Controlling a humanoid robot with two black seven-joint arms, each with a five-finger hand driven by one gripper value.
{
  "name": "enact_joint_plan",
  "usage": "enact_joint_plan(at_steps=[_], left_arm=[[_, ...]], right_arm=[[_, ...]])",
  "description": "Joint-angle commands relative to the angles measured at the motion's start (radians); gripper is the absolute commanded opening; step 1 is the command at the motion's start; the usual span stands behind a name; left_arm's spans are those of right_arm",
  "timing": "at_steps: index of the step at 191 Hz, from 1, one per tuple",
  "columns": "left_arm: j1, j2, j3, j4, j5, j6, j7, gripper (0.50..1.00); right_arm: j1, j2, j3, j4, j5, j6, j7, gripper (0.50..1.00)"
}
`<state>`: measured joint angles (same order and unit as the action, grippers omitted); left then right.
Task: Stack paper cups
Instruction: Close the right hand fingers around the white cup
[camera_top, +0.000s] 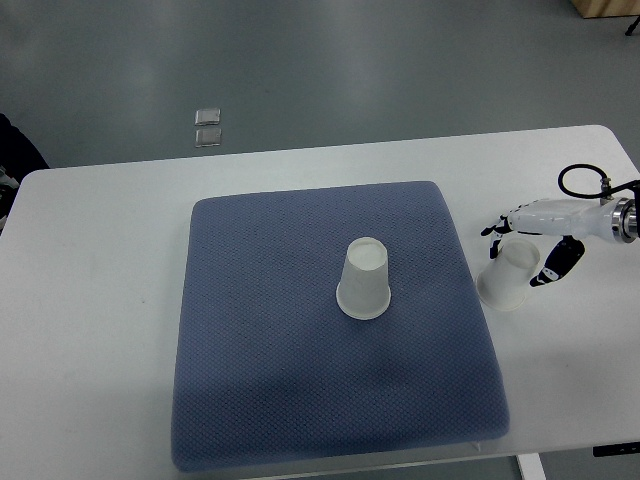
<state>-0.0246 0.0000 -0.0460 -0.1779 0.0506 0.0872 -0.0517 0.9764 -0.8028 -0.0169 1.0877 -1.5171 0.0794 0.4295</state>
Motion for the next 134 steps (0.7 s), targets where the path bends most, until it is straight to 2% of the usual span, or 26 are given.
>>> enact_joint_plan(at_steps=[1, 33, 81, 103, 134], left_arm=[[0.0, 0.0, 0.0, 0.0, 0.0, 0.0, 0.0, 1.0], [0.0, 0.0, 0.0, 0.0, 0.0, 0.0, 0.001, 1.0], [0.0, 0.0, 0.0, 0.0, 0.0, 0.0, 0.0, 1.0], [0.0, 0.0, 0.0, 0.0, 0.0, 0.0, 0.001, 1.0], [0.0, 0.0, 0.0, 0.0, 0.0, -0.001, 0.001, 1.0]], right_arm=[[-0.013, 0.016, 0.0, -0.008, 0.0, -0.009, 0.0, 0.895], [-0.015, 0.017, -0.011, -0.009, 0.0, -0.01, 0.0, 0.862], [-0.018, 0.017, -0.014, -0.032, 0.0, -0.01, 0.0, 0.707], [-0.016, 0.017, -0.014, -0.037, 0.0, -0.009, 0.0, 0.619], [-0.013, 0.019, -0.012, -0.045, 0.0, -0.009, 0.0, 0.607]])
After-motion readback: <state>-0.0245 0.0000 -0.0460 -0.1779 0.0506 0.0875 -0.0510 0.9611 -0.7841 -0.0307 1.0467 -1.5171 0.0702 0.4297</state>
